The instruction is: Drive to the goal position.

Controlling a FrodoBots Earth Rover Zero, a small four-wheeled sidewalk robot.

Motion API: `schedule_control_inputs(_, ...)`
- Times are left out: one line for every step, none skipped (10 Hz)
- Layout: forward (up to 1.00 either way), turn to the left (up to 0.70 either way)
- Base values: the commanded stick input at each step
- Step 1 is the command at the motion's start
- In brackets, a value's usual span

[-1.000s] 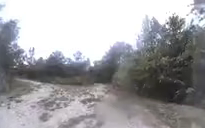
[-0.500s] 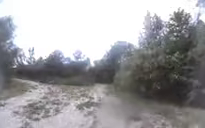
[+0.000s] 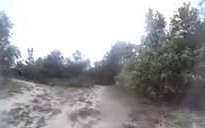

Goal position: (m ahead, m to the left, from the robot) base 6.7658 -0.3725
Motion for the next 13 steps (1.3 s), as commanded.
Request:
schedule_control_inputs(0.85, 0.07)
schedule_control_inputs(0.85, 0.0)
schedule_control_inputs(0.85, 0.0)
schedule_control_inputs(0.85, 0.0)
schedule_control_inputs(0.85, 0.0)
schedule_control_inputs(0.85, 0.0)
schedule_control_inputs(0.85, 0.0)
schedule_control_inputs(0.85, 0.0)
schedule_control_inputs(0.85, 0.0)
schedule_control_inputs(0.85, 0.0)
schedule_control_inputs(0.85, 0.0)
schedule_control_inputs(0.85, 0.0)
schedule_control_inputs(0.85, 0.0)
